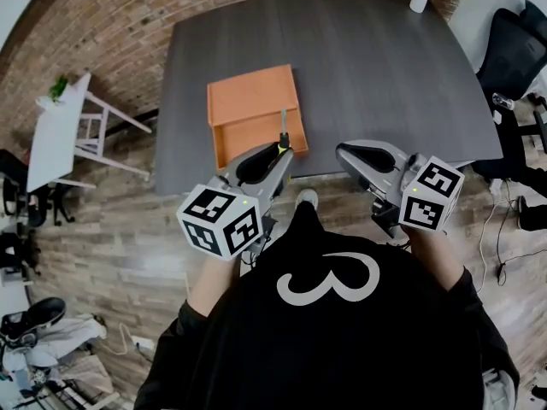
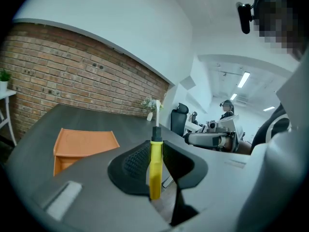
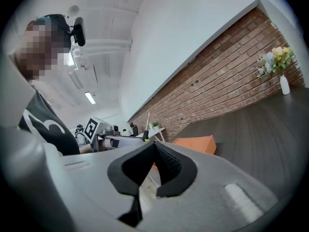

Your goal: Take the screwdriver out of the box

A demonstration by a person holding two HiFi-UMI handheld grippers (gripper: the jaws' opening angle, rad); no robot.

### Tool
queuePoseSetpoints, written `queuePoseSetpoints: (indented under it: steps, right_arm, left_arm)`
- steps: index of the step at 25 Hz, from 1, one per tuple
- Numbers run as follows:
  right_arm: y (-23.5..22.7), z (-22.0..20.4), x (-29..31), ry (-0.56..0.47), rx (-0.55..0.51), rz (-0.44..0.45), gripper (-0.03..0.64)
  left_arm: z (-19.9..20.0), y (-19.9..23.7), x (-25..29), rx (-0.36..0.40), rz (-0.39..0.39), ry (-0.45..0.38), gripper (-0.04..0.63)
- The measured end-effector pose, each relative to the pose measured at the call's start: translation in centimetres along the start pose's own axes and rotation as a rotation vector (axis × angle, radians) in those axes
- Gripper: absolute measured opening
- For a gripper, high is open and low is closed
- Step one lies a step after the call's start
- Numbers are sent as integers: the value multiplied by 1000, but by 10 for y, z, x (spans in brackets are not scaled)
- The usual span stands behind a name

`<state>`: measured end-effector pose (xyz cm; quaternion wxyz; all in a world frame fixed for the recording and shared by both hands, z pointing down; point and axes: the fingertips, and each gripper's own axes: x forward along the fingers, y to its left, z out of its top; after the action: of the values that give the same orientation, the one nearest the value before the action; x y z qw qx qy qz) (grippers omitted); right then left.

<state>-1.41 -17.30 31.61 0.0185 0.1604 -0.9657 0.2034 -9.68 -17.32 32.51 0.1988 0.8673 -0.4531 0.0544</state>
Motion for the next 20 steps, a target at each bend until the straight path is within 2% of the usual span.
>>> queuePoseSetpoints:
  steps: [8,20]
  right_arm:
    - [10,-5,3,13,-21,10,2]
    - [16,-2,3,22,-32,16,2]
  left_arm:
    - [0,-12,-10,-18,-23,-28,100]
    - [7,-22,-13,1,-33,-37,101]
